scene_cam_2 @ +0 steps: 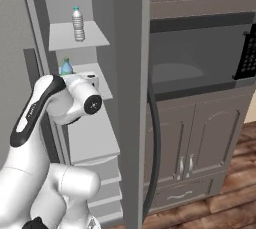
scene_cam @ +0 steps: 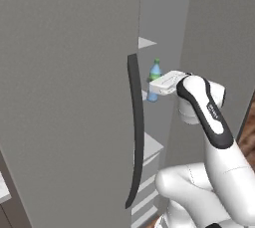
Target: Take the bottled waters from the counter and place them in the freezer to freeze. Close the freezer door after placing the bottles.
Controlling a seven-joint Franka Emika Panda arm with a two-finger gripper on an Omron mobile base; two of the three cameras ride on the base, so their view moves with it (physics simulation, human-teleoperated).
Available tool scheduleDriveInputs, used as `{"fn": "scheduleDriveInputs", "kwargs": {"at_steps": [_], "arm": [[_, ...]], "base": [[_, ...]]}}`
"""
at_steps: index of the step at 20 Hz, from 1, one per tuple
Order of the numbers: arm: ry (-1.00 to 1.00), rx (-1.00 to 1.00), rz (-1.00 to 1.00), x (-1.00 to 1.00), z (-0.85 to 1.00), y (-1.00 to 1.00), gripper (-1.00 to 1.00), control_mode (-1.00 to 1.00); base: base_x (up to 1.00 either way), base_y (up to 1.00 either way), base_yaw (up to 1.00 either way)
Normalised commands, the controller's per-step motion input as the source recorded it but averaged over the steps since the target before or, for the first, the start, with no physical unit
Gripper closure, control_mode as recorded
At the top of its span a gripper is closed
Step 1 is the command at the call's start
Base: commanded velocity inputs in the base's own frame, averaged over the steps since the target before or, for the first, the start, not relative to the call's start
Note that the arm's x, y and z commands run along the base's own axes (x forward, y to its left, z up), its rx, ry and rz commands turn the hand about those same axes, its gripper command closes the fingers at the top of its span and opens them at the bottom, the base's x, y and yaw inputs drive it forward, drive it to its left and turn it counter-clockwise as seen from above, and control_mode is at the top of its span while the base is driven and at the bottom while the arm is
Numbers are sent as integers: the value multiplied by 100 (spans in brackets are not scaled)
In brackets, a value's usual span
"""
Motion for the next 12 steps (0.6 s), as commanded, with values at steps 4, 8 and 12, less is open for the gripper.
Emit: {"fn": "scheduleDriveInputs", "kwargs": {"at_steps": [4,8,12], "arm": [[7,0,0,82,-1,-13,100,-100],[5,0,0,59,-13,-28,100,-100],[0,-8,0,8,-49,-2,100,-100]], "base": [[0,0,0],[0,0,0],[0,0,0]]}}
